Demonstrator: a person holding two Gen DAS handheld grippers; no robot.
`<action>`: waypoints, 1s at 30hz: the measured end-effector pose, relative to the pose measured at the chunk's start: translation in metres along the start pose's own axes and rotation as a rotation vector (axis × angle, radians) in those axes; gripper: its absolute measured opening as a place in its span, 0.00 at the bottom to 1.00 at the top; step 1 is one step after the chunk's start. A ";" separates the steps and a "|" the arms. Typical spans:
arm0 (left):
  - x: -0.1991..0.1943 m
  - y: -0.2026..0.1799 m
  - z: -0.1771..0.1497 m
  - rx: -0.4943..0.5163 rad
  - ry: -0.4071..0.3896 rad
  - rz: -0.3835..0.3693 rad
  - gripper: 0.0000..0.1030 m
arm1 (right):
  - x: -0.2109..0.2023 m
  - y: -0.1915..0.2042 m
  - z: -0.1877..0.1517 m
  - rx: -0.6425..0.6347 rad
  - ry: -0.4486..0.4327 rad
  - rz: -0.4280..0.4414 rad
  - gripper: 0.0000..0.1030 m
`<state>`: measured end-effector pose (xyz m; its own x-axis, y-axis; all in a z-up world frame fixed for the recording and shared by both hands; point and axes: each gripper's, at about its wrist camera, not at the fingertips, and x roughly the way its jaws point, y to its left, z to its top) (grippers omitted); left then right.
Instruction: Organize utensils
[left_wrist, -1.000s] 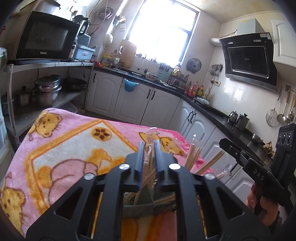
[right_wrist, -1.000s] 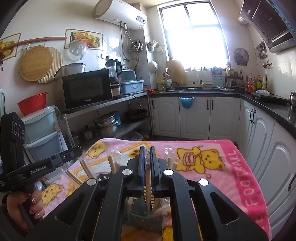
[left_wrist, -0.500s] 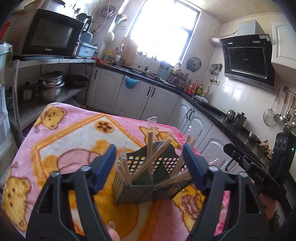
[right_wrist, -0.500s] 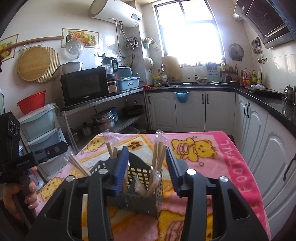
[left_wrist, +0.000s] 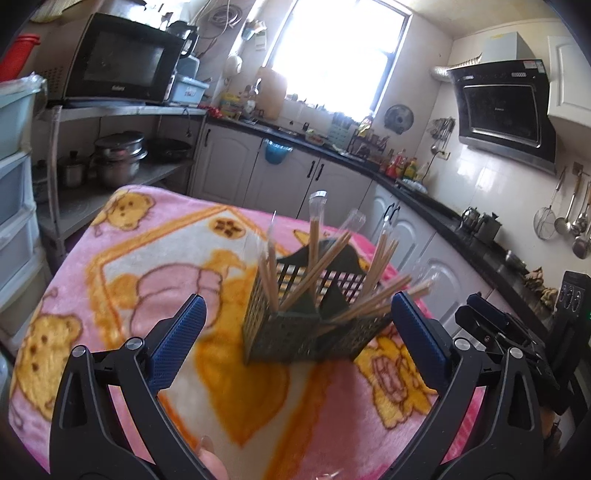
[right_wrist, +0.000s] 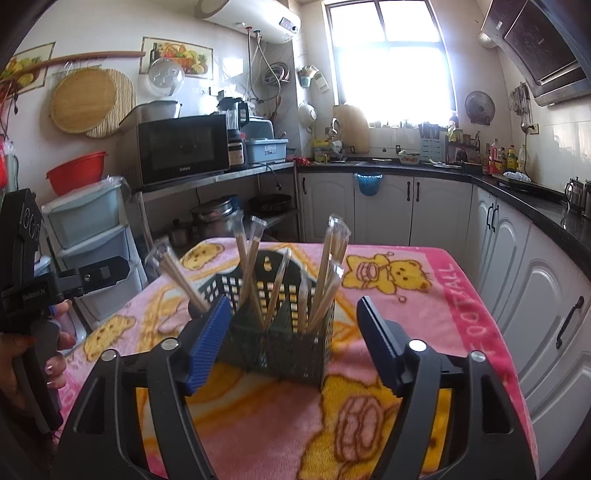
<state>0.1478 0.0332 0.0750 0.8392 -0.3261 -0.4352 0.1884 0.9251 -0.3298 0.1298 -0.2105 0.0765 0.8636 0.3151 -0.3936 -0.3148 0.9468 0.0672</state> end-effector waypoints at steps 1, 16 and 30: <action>0.000 0.001 -0.004 0.000 0.006 0.005 0.90 | 0.000 0.002 -0.005 -0.004 0.010 -0.002 0.71; 0.007 0.008 -0.057 0.017 0.046 0.081 0.90 | 0.002 0.003 -0.064 0.009 0.123 -0.035 0.82; 0.011 0.000 -0.090 0.089 0.000 0.145 0.90 | -0.013 0.010 -0.091 0.002 0.036 -0.057 0.89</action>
<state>0.1110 0.0121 -0.0047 0.8610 -0.1877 -0.4726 0.1096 0.9760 -0.1881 0.0799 -0.2111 -0.0013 0.8653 0.2577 -0.4299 -0.2642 0.9634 0.0458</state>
